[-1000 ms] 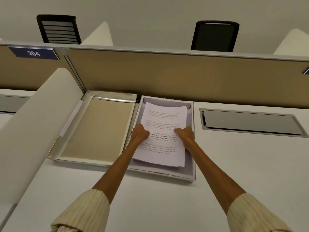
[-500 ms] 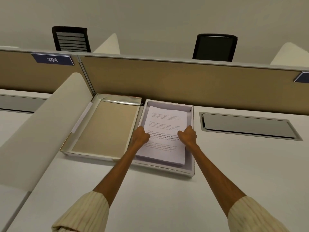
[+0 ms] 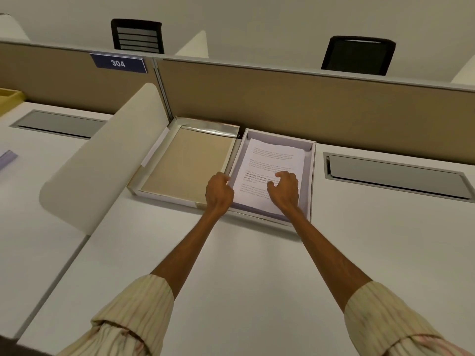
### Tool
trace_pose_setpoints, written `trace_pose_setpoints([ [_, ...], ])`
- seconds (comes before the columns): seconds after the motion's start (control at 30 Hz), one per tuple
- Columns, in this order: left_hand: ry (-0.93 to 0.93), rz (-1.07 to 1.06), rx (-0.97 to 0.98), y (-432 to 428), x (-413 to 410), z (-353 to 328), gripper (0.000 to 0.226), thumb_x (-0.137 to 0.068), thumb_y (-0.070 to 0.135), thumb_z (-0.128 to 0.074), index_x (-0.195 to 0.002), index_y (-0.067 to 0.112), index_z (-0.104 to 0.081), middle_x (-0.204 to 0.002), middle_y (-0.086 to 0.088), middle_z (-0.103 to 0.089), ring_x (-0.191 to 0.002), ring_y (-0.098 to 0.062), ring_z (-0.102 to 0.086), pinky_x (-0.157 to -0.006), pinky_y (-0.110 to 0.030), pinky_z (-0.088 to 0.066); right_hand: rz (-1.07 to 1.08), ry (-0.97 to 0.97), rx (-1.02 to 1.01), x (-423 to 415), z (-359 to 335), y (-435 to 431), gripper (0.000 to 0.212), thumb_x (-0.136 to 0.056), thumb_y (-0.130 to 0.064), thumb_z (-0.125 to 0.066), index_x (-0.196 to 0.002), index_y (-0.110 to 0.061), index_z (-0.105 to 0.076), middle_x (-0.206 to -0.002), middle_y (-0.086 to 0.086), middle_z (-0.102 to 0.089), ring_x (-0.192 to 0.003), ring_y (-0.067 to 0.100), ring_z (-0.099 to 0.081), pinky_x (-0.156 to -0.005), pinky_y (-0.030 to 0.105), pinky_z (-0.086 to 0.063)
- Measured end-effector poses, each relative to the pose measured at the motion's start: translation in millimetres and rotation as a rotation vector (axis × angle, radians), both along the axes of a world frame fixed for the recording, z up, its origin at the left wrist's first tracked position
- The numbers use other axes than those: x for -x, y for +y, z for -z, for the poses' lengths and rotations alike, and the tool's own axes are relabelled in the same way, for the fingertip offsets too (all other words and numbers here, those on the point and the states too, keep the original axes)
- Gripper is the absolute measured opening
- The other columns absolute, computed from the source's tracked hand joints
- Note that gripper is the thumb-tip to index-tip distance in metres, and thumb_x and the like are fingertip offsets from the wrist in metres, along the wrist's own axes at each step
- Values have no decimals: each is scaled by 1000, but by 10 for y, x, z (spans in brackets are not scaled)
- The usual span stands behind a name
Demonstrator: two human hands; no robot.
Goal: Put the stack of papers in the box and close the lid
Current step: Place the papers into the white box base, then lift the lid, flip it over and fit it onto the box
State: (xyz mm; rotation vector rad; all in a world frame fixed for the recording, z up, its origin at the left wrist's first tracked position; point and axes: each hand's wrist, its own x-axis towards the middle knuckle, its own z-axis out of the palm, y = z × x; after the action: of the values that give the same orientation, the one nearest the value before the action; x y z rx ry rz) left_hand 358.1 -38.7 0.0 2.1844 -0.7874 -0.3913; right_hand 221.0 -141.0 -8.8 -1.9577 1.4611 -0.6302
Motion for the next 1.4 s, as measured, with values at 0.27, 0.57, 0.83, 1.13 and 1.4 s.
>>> trace_pose_setpoints([
  [0.27, -29, -237, -3, 645, -372, 55, 22, -92, 8, -58, -113, 2, -61, -115, -15, -67, -106, -30, -64, -86, -33, -49, -179, 16, -30, -493, 36, 410, 40, -85, -30, -66, -120, -11, -57, -133, 12, -53, -123, 29, -50, -93, 39, -47],
  [0.57, 114, -434, -210, 995, -680, 175, 78, -83, 42, -69, -133, -8, -36, -133, -26, -53, -119, -43, -57, -94, -47, -49, -467, 134, 15, -983, 66, 903, 57, -78, -48, -70, -123, -15, -57, -134, 10, -51, -128, 27, -45, -100, 42, -42],
  [0.83, 367, -485, -147, 992, -862, 306, 83, -78, 55, -69, -128, -8, -49, -127, -24, -62, -116, -40, -62, -98, -46, -51, -573, 254, 82, -1160, 177, 1063, 45, -77, -31, -74, -118, -15, -67, -128, 9, -61, -127, 27, -48, -103, 40, -38],
  [1.13, 423, -508, 36, 835, -902, 263, 27, -73, 17, -72, -81, 1, -53, -84, -12, -60, -81, -31, -60, -70, -33, -47, -536, 197, 131, -1173, 353, 1032, 20, -89, -19, -64, -102, -19, -79, -108, 1, -77, -127, 24, -50, -117, 44, -21],
  [1.4, 491, -493, 229, 671, -864, 194, 51, -75, 1, -68, -113, 3, -34, -105, -13, -52, -91, -29, -54, -80, -38, -51, -524, 156, 141, -1090, 303, 967, 19, -89, -19, -64, -102, -19, -77, -99, 1, -77, -108, 22, -59, -105, 38, -36],
])
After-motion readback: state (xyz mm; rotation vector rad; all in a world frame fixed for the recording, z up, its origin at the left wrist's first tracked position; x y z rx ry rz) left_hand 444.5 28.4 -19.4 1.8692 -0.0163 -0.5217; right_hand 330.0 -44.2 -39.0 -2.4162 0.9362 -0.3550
